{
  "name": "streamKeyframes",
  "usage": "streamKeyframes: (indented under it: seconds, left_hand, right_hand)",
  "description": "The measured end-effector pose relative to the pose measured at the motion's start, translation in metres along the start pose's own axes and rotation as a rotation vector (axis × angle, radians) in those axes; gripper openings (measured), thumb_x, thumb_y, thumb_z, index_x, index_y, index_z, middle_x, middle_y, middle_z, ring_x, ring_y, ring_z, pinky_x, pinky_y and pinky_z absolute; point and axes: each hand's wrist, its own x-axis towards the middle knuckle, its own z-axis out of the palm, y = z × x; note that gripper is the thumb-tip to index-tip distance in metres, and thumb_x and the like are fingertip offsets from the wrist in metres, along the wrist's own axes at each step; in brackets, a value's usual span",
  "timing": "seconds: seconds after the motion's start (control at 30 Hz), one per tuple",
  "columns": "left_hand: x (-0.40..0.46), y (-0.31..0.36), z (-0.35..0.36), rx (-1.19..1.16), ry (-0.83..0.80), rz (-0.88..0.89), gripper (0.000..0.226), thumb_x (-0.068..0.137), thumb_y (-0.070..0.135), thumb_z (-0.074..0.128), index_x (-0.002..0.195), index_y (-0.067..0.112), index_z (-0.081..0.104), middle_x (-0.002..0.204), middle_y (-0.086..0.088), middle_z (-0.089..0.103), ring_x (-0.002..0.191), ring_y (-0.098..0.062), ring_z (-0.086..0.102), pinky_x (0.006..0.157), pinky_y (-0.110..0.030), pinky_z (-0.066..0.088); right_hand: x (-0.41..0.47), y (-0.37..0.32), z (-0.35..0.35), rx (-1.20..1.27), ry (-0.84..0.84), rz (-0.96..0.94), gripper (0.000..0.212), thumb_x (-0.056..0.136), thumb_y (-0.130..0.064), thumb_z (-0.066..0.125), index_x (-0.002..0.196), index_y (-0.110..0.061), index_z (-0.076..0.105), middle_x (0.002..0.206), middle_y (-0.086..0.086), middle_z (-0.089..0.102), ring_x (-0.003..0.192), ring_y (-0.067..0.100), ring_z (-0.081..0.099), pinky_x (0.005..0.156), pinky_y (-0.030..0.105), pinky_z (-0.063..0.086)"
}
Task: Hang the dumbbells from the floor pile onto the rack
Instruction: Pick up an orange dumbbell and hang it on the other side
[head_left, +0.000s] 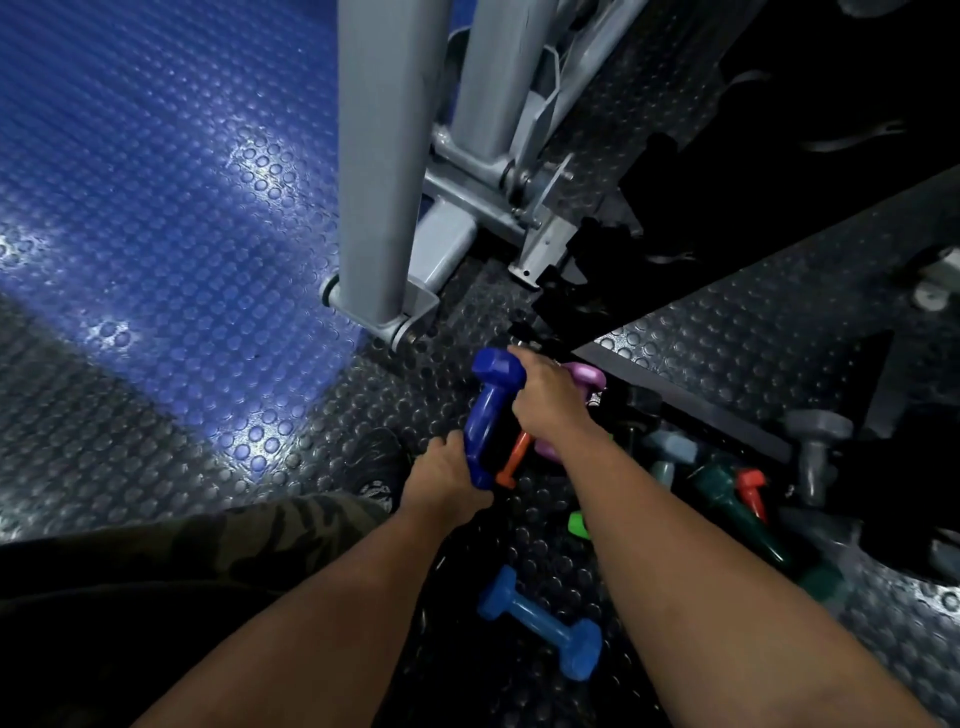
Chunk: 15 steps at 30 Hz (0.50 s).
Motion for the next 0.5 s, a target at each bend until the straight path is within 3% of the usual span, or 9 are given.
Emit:
streamKeyframes:
  seconds: [0.27, 0.43, 0.5]
  left_hand:
    - [-0.001, 0.0, 0.005, 0.089, 0.01, 0.068, 0.093, 0.067, 0.041, 0.09, 0.143, 0.021, 0.039, 0.13, -0.007, 0.05, 0.116, -0.031, 0.056, 0.097, -0.047, 0.055]
    - [0.007, -0.001, -0.01, 0.025, -0.049, 0.055, 0.08, 0.064, 0.037, 0.089, 0.133, 0.019, 0.052, 0.124, -0.008, 0.057, 0.108, -0.029, 0.061, 0.092, -0.038, 0.056]
    - [0.013, -0.003, -0.018, 0.014, -0.098, 0.047, 0.08, 0.06, 0.039, 0.091, 0.129, 0.019, 0.056, 0.125, -0.01, 0.059, 0.109, -0.029, 0.062, 0.094, -0.036, 0.055]
  right_hand:
    - [-0.006, 0.017, -0.01, 0.029, 0.04, 0.075, 0.064, 0.088, 0.001, 0.056, 0.147, -0.022, 0.052, 0.134, 0.015, 0.064, 0.121, 0.035, 0.062, 0.104, 0.039, 0.05]
    - [-0.013, 0.036, -0.013, 0.069, -0.063, 0.043, 0.077, 0.093, 0.001, 0.053, 0.161, -0.032, 0.038, 0.146, 0.009, 0.059, 0.127, 0.028, 0.062, 0.113, 0.039, 0.046]
    - [-0.019, 0.04, -0.008, 0.134, -0.041, 0.063, 0.076, 0.097, -0.003, 0.054, 0.163, -0.033, 0.034, 0.14, 0.01, 0.062, 0.113, 0.024, 0.067, 0.102, 0.032, 0.051]
